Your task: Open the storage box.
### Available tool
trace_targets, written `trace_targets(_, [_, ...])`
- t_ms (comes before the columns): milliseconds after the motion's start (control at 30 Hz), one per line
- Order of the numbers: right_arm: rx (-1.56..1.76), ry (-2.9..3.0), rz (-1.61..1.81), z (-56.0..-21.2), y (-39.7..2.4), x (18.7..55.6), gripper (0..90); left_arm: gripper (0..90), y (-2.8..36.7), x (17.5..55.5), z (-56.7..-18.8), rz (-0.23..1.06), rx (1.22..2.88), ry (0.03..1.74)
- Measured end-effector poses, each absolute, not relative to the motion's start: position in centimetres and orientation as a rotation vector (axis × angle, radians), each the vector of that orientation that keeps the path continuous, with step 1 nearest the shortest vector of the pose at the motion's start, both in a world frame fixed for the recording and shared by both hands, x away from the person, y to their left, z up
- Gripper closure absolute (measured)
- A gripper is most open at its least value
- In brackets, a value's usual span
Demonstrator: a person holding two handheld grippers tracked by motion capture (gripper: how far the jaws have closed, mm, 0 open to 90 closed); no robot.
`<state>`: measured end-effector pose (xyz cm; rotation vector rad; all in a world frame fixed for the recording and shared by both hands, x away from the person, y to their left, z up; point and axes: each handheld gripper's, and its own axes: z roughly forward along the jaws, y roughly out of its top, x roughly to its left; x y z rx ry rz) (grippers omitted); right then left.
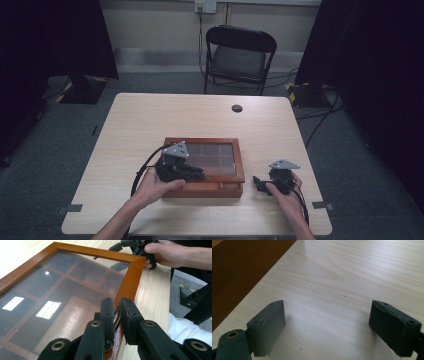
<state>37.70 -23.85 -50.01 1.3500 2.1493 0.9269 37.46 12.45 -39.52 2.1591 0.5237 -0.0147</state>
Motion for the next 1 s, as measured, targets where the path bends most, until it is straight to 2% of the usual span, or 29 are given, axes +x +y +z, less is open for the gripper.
trace_targets(1000, [1.350,2.149,0.927,-50.0,-23.8,37.7,12.8,80.1,12.9,38.5,-37.2,-0.023,2.161,0.531])
